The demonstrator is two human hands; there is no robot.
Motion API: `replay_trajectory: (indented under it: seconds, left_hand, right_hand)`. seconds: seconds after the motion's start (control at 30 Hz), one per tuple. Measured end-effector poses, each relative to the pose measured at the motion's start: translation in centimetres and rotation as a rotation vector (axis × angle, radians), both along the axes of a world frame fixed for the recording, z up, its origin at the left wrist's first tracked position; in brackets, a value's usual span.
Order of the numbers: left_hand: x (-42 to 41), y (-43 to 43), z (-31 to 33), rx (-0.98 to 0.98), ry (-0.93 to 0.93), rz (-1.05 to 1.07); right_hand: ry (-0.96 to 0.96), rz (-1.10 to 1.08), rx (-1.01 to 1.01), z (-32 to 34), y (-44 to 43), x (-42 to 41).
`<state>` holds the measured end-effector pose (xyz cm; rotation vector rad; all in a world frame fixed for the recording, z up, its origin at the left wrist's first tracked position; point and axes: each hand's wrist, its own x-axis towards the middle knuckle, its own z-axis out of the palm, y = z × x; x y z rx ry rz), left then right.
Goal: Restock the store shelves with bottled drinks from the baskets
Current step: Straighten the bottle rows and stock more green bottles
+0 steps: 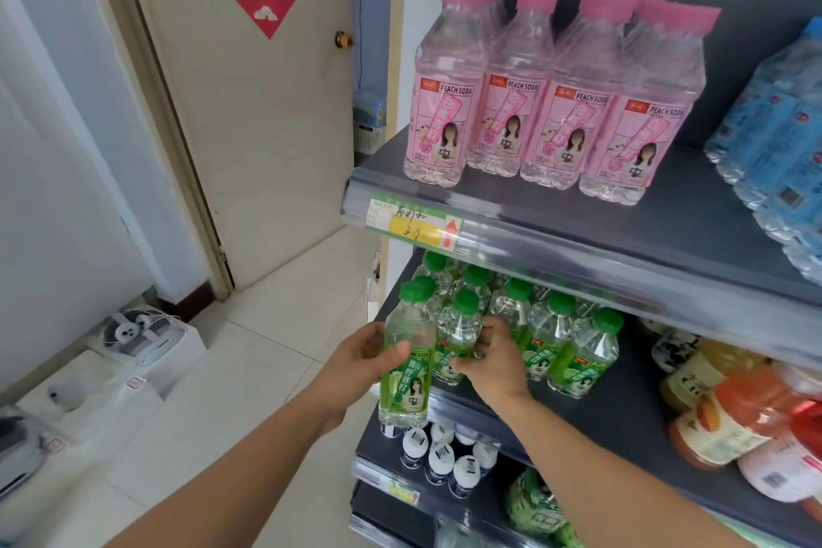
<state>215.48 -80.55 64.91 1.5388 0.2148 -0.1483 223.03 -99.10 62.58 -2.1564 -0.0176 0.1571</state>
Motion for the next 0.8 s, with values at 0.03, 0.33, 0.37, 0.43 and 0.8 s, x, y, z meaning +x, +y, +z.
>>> replay_trajectory:
  seconds: [0.03,0.33,0.37,0.43,0.8]
  left_hand:
    - [0.0,-0.3,0.0,-0.005,-0.001,-0.008]
    - [0.8,-4.0,0.4,-0.002,0.021,-0.118]
    - [0.8,-4.5,0.6,-0.001,0.014,-0.124]
    - [1.1,-5.4,0.8,0.004,-0.007,-0.134]
    - [2.2,-5.3,-0.2,0.599,-0.358,0.195]
  right_hand:
    - [-0.040,-0.002,-0.030,0.2,0.0,-0.2]
    - [0.044,0.155,0.384,5.7,-1.7,-2.9]
    - [0.031,0.185,0.345,6.3,-2.0,-3.0]
    - [-0.003,0.207,0.264,6.7,-2.8,-3.0]
    - [-0.077,0.031,0.187,4.8,-6.5,-2.1]
